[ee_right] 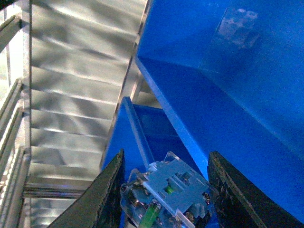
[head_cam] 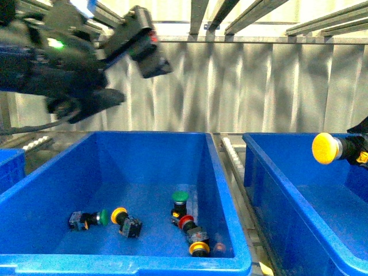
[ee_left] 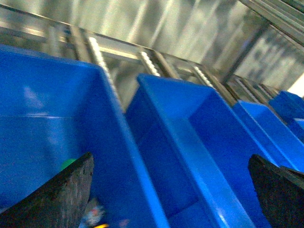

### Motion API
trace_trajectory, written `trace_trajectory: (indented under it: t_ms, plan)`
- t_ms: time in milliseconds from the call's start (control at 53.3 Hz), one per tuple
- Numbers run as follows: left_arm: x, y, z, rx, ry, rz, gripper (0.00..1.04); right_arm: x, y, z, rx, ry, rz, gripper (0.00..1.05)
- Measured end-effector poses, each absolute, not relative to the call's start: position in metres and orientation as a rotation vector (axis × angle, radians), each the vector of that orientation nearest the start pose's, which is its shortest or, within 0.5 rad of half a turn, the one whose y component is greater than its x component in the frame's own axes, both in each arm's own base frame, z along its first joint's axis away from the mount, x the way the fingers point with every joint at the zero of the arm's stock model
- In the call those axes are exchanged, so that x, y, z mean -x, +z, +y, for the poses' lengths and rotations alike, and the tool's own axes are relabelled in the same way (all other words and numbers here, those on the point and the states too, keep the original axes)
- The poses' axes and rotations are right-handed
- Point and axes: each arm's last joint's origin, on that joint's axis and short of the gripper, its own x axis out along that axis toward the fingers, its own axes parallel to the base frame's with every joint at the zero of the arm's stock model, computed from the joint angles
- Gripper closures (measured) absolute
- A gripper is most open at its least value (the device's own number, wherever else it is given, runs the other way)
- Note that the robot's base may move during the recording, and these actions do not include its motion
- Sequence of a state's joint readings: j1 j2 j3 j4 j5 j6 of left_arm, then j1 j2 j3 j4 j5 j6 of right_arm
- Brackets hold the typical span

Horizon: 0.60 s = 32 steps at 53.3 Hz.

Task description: Pick red and yellow buttons and place in box

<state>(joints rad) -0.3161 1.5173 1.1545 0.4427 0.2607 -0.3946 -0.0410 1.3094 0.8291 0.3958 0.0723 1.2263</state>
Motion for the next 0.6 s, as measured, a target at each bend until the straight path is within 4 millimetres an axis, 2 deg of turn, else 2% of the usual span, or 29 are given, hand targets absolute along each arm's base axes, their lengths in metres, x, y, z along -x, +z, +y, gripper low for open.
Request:
trace_trajectory:
  t_ms: [56,94,206,282,394,488,544,601]
  plan:
    - [-0.307,0.336,-0.096,0.381,-0.484,0.005,0.08,-0.286,0.288,-0.010,-1.171,-0.136,-0.009,0.62]
    - [-0.296,0.331,-0.090,0.378,-0.441,0.000,0.08,-0.280,0.290,-0.007,-1.144,-0.119,-0.013,0.62]
    - [-0.229,0.303,-0.068,0.368,-0.263,-0.036,0.08,-0.261,0.311,0.000,-1.056,-0.024,-0.058,0.62]
    - [-0.198,0.281,-0.057,0.243,-0.080,-0.018,0.21,-0.257,0.315,0.000,-1.017,-0.016,-0.070,0.62]
    - [-0.159,0.237,-0.037,0.088,-0.011,0.011,0.40,-0.253,0.318,-0.001,-0.959,-0.018,-0.075,0.62]
    - [-0.135,0.202,-0.025,0.038,-0.020,0.037,0.57,-0.244,0.321,-0.001,-0.914,-0.019,-0.081,0.62]
    - [-0.128,0.189,-0.019,0.026,-0.013,0.041,0.65,-0.238,0.324,-0.001,-0.887,-0.009,-0.092,0.62]
    - [-0.124,0.186,-0.016,0.022,-0.007,0.024,0.74,-0.232,0.327,0.000,-0.850,0.001,-0.104,0.62]
